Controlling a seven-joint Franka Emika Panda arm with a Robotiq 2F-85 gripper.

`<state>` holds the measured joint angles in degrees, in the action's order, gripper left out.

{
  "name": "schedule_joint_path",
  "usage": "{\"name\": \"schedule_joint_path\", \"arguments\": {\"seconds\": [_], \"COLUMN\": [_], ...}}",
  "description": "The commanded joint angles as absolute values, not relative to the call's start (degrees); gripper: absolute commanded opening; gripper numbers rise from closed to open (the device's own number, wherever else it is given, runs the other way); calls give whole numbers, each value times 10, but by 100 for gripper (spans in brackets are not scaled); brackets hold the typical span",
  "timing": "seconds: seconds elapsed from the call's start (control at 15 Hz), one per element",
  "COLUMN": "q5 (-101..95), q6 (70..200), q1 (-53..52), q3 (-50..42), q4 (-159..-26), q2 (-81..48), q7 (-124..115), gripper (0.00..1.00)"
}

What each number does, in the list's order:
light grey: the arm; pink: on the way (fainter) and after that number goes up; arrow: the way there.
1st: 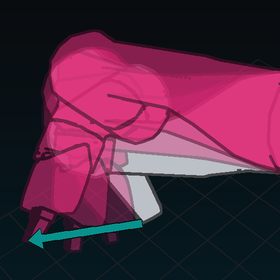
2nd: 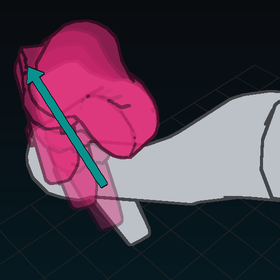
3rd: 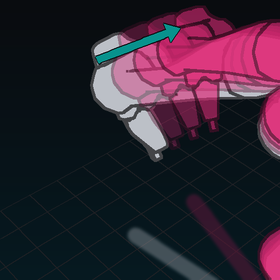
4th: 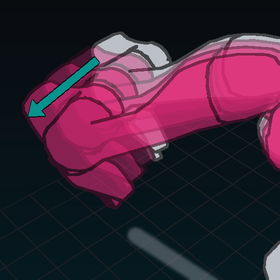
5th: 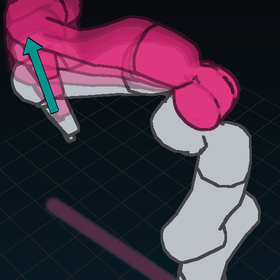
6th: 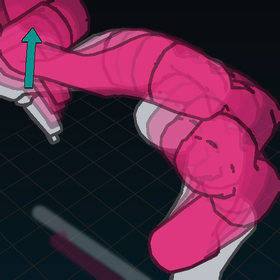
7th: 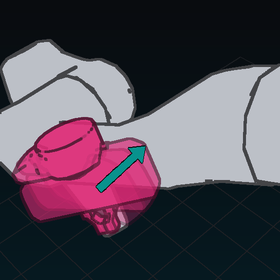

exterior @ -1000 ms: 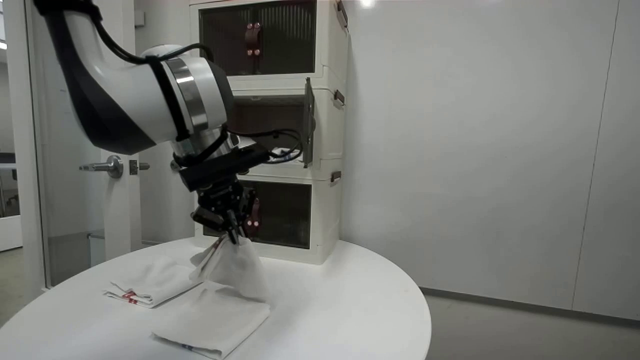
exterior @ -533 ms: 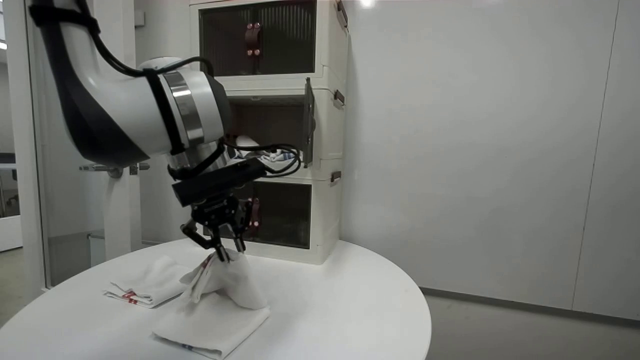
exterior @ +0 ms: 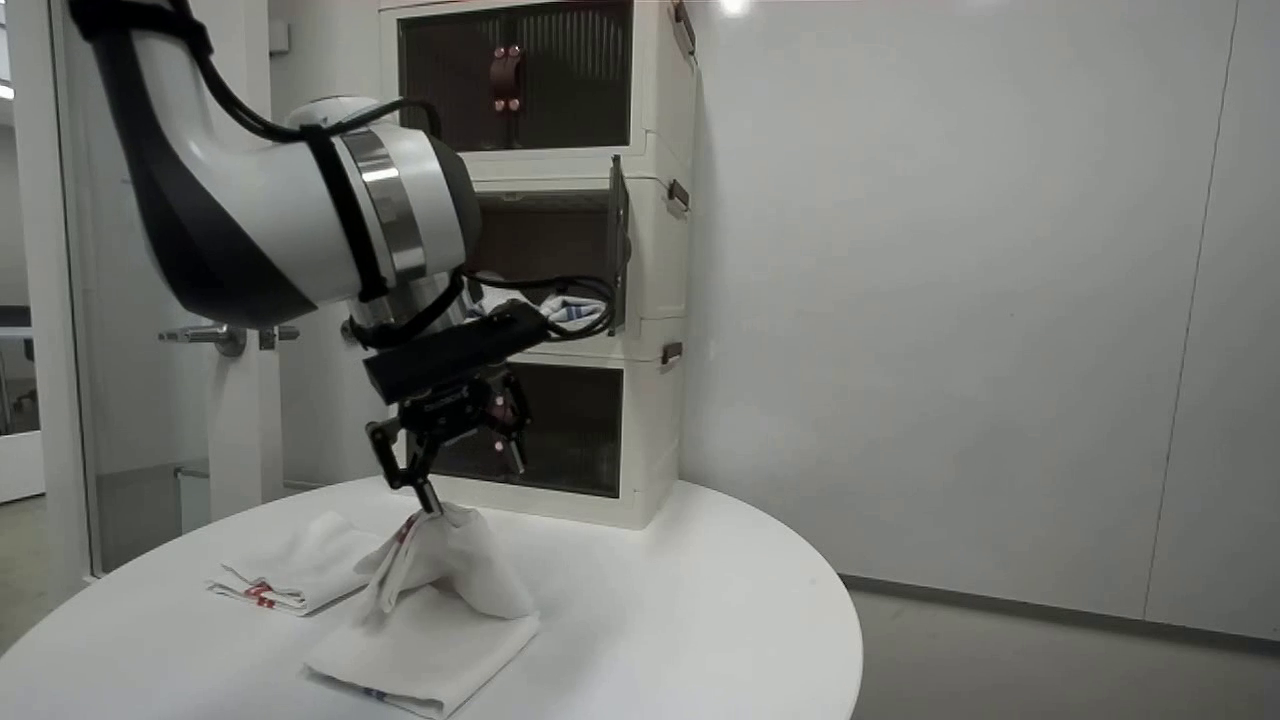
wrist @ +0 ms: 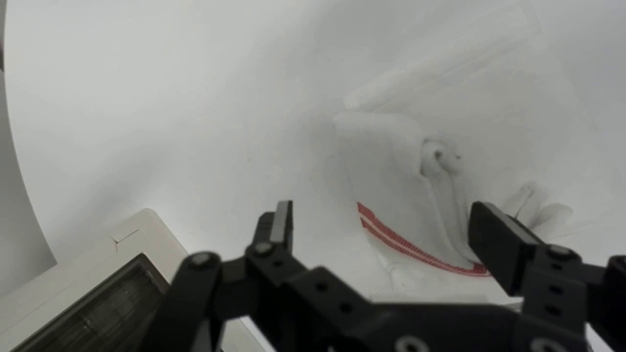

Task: Remove the towel from the middle drawer

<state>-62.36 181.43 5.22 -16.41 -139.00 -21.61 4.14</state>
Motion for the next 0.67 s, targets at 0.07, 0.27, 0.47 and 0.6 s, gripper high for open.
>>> {"name": "schedule_joint_path", "arguments": {"seconds": [0.07, 0.27, 0.47, 0.6], "q5": [-616, -582, -523, -444], "q6": [1833, 1836, 1842, 1853], "q1": [94, 121, 170, 226], "q3": [-147, -124, -65, 13], "q4": [-1419, -1438, -1462, -1484], "q2": [-164, -132, -111, -103], "q7": [81, 108, 128, 151], "gripper": [100, 100, 100, 100]}}
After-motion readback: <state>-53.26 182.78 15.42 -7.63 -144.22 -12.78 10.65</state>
